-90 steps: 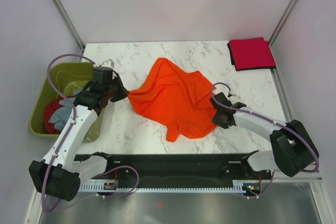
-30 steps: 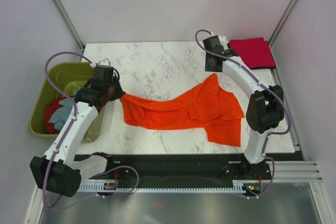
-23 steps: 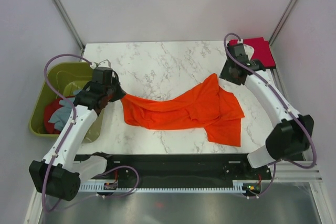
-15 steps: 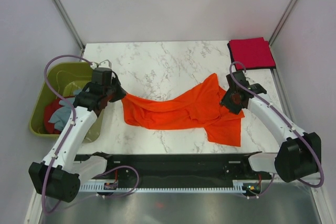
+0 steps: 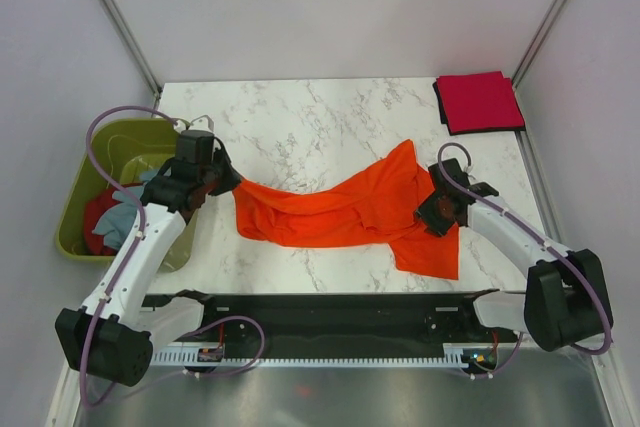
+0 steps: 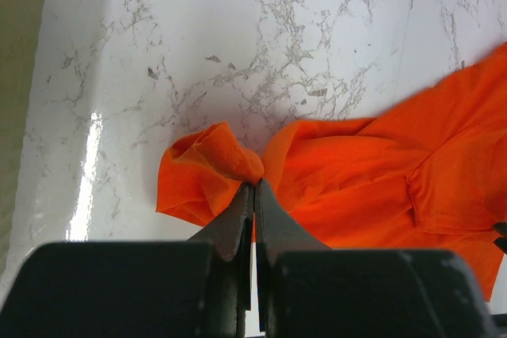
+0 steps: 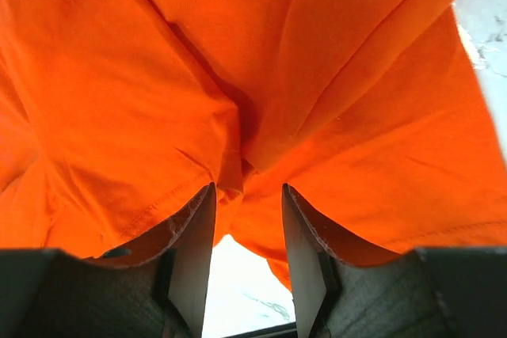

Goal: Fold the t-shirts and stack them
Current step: Flatten the tshirt out

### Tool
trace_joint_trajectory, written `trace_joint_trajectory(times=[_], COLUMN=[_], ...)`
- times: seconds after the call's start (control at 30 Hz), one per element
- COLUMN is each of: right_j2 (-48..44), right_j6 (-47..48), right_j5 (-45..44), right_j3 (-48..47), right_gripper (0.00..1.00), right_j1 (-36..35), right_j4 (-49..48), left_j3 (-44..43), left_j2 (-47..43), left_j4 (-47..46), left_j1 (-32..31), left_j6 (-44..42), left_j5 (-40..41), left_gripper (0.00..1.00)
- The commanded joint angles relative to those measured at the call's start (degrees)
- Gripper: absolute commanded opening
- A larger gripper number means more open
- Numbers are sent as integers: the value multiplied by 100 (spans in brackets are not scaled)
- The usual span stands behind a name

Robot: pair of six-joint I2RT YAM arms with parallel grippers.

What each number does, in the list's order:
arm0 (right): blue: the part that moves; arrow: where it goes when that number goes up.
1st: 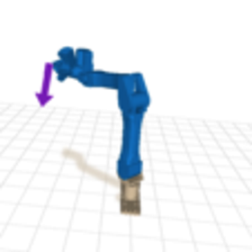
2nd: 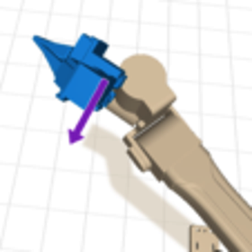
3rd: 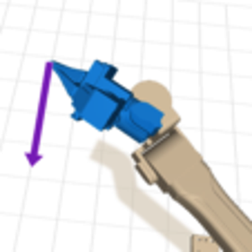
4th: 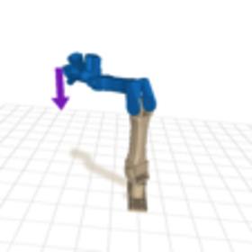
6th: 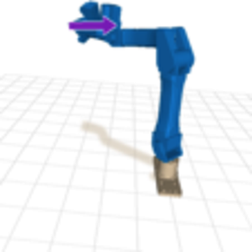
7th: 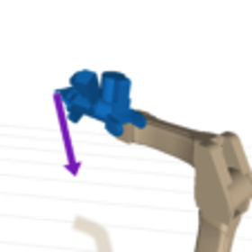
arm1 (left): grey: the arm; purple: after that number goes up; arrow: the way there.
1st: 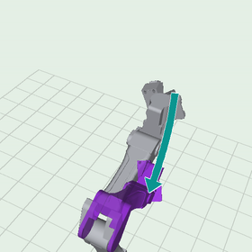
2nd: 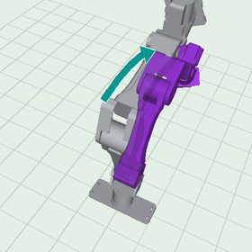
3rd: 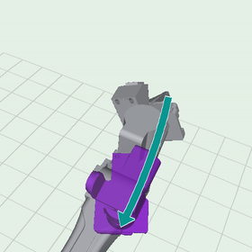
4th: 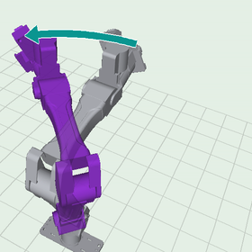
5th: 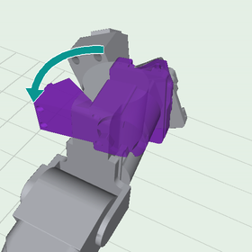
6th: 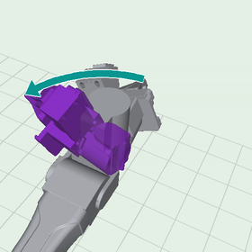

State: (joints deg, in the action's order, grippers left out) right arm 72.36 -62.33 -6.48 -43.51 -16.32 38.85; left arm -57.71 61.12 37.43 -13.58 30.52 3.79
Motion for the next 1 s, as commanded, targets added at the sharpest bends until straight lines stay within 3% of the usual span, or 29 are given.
trace_joint_trajectory(times=[0.0, 0.3, 0.33, 0.4, 0.53, 0.8, 0.97], right_j2=[59, 261, 279, 296, 183, -581, -1047], right_j6=[-254, -342, -316, -289, -219, 888, 1161], right_j5=[147, -46, -29, -20, -247, -1452, -2067], right_j3=[140, 141, 175, 202, 62, -1036, -1099], right_gripper=[47, 38, 30, 24, 0, 0, 0], right_j1=[-3, -3, -3, 6, -3, 41, 102], right_j4=[-597, -756, -808, -941, -853, 386, 825], left_j3=[23, 76, 85, 94, 24, -65, -73], left_j2=[-74, -48, -39, -48, 22, 374, 743], left_j4=[-227, -307, -315, -341, -386, -254, -87], left_j1=[22, 22, 31, 22, 22, 14, -48], left_j6=[-213, -196, -196, -205, -240, -214, -108], left_j5=[-80, -124, -133, -168, -239, -704, -836], left_gripper=[2, 2, 2, 2, 2, 2, 2])
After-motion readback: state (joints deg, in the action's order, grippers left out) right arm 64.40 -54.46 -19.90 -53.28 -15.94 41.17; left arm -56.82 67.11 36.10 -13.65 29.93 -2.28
